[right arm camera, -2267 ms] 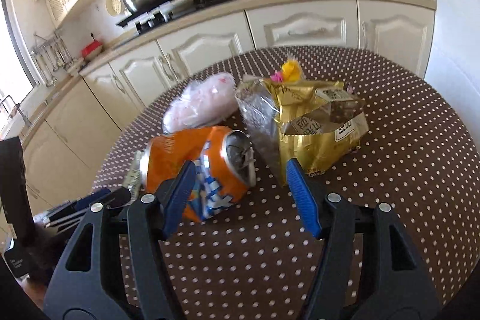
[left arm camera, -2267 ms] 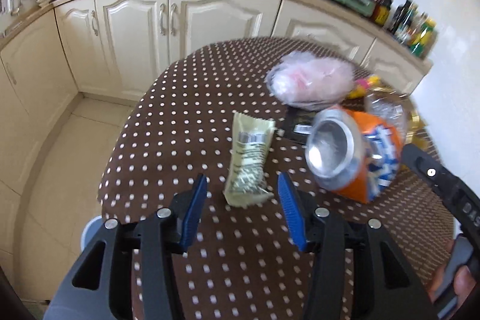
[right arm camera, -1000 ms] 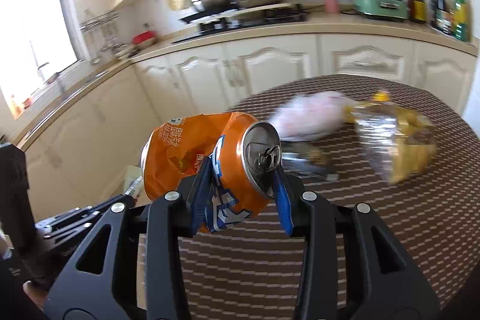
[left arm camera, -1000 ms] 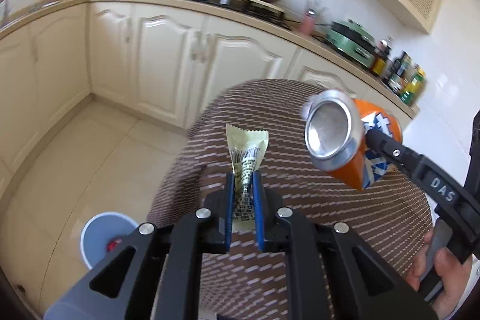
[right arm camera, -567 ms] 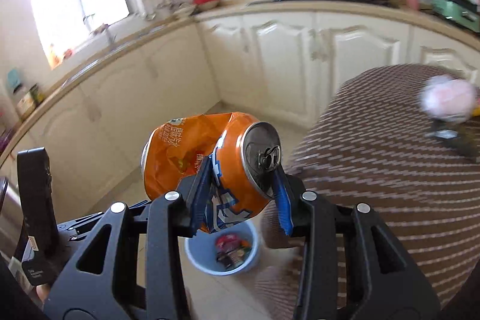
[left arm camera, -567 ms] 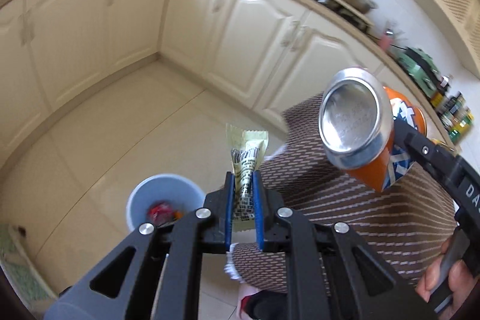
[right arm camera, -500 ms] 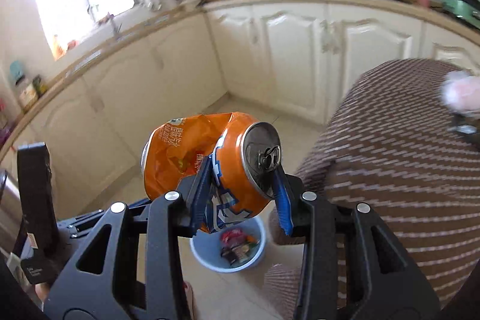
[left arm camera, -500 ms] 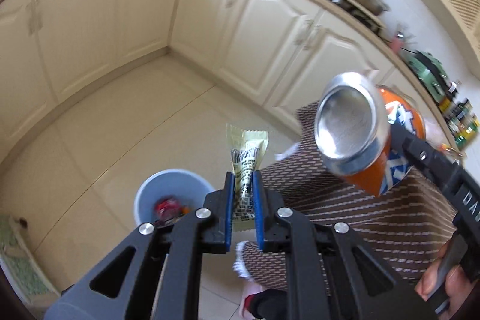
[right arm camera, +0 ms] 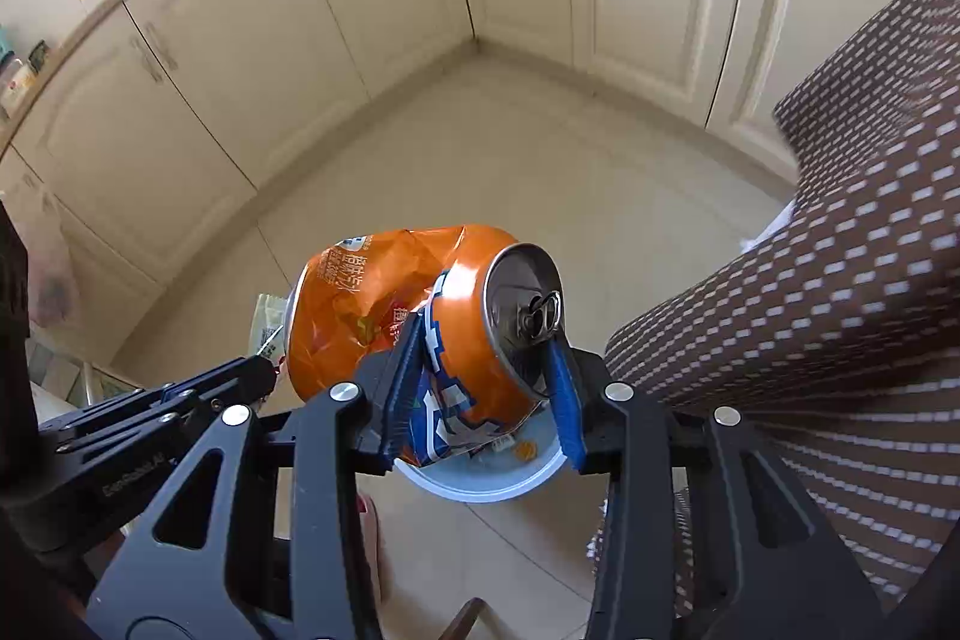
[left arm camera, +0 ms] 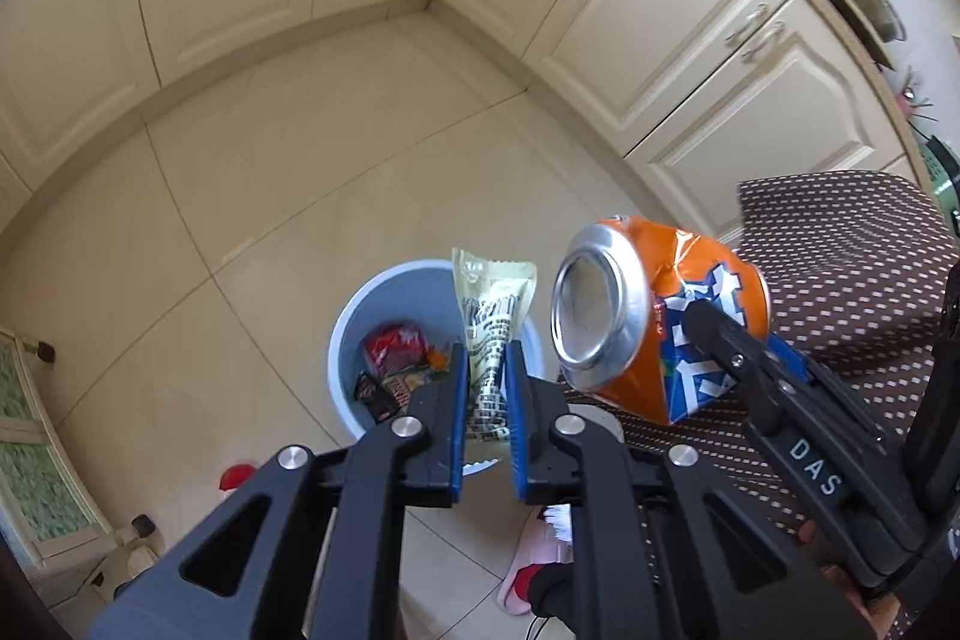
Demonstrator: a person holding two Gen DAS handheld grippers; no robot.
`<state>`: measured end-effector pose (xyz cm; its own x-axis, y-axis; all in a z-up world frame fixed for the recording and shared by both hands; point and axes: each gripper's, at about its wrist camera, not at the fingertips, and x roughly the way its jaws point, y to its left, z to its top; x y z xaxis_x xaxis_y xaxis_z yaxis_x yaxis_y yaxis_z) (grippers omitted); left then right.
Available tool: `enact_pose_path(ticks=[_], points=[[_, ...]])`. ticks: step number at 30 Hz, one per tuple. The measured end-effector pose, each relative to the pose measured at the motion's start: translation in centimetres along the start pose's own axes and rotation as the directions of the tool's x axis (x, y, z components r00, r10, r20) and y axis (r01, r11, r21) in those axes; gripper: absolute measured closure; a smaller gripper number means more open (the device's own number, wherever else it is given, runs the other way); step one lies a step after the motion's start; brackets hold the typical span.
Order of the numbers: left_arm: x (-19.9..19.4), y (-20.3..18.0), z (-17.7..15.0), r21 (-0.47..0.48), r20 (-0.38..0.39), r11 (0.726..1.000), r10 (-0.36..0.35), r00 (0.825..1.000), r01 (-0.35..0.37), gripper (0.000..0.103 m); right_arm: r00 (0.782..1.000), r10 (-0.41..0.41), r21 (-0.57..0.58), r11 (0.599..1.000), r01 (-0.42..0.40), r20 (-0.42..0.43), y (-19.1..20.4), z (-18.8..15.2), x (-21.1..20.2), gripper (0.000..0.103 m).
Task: Collect trash
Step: 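Carry wrapper and Fanta can over the bin and release both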
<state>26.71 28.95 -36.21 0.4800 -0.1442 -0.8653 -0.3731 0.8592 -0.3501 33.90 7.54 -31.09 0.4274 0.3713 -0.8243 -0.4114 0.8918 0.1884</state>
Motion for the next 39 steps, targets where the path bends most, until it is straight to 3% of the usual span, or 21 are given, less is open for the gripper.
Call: enact_pose_path(ticks=[13,39], points=[[4.5,1.6,-0.2,-0.027,-0.080,0.999,0.015,0.997,-0.017,0.091,0.995,0.027,0.060,0.998,-0.021,-0.094,-1.0,0.1,6.8,0.054],[5.4,-1.3,0.7,0.045,-0.094,0.999,0.014,0.995,-0.010,0.091,0.999,0.013,0.092,0.996,-0.009,-0.045,-2.7,-0.7,4.1,0.051]])
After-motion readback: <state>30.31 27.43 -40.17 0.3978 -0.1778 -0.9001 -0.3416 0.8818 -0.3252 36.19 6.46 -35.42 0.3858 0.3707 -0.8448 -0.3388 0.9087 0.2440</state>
